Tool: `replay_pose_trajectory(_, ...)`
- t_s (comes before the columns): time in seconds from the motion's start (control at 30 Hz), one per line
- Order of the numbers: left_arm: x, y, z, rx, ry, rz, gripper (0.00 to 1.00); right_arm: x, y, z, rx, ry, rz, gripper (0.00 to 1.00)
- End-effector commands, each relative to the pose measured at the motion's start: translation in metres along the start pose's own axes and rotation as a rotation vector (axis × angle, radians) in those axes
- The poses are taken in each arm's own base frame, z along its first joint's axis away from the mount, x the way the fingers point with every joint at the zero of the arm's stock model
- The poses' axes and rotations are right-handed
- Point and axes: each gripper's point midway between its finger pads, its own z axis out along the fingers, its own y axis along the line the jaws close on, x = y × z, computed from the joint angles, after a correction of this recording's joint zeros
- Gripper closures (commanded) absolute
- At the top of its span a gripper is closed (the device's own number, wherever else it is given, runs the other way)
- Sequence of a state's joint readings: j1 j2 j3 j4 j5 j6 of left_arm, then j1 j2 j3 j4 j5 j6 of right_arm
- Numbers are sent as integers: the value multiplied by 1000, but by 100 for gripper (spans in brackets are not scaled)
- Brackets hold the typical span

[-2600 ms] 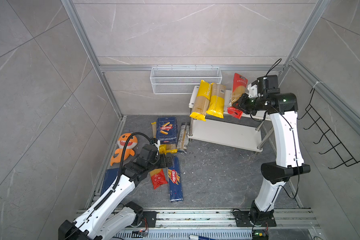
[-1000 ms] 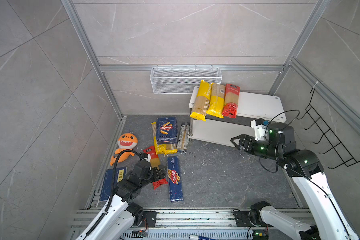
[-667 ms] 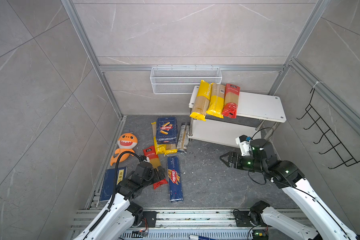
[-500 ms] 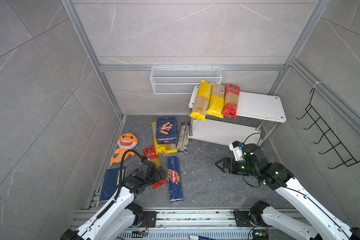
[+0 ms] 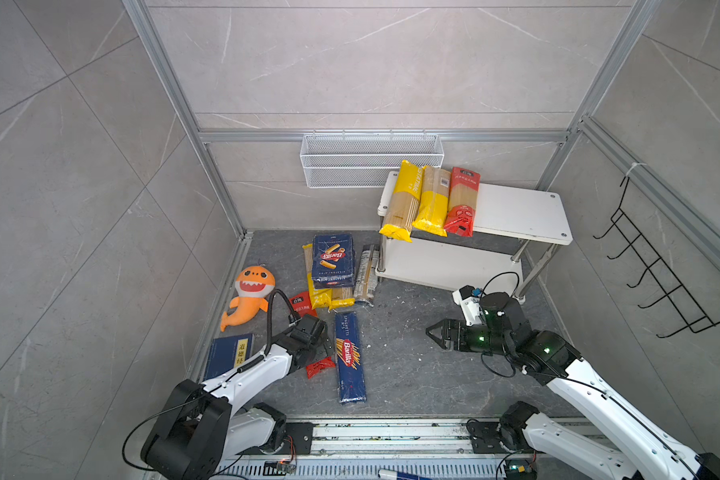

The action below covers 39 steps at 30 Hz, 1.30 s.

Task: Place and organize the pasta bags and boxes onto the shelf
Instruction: 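Grasp and lift the second red bag with the left gripper while the right moves inward, then carry the red bag toward the right gripper while it reaches for it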

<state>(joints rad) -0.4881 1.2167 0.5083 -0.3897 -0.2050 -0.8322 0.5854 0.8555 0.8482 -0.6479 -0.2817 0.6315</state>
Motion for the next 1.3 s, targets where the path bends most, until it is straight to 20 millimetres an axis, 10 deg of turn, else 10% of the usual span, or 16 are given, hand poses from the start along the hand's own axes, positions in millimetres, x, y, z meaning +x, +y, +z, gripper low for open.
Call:
replay_pose_trajectory(0.0, 3, -2, 13, -9, 28, -28, 12, 2, 5, 0, -27, -2, -39, 20)
replay_pose_trajectory(0.47, 35, 5, 9, 35, 128, -54, 100, 14, 0, 6, -33, 46, -56, 20)
replay_pose_trajectory(1.27, -24, -78, -140, 548, -95, 159, 100, 14, 25, 71, -271, 136, 62, 20)
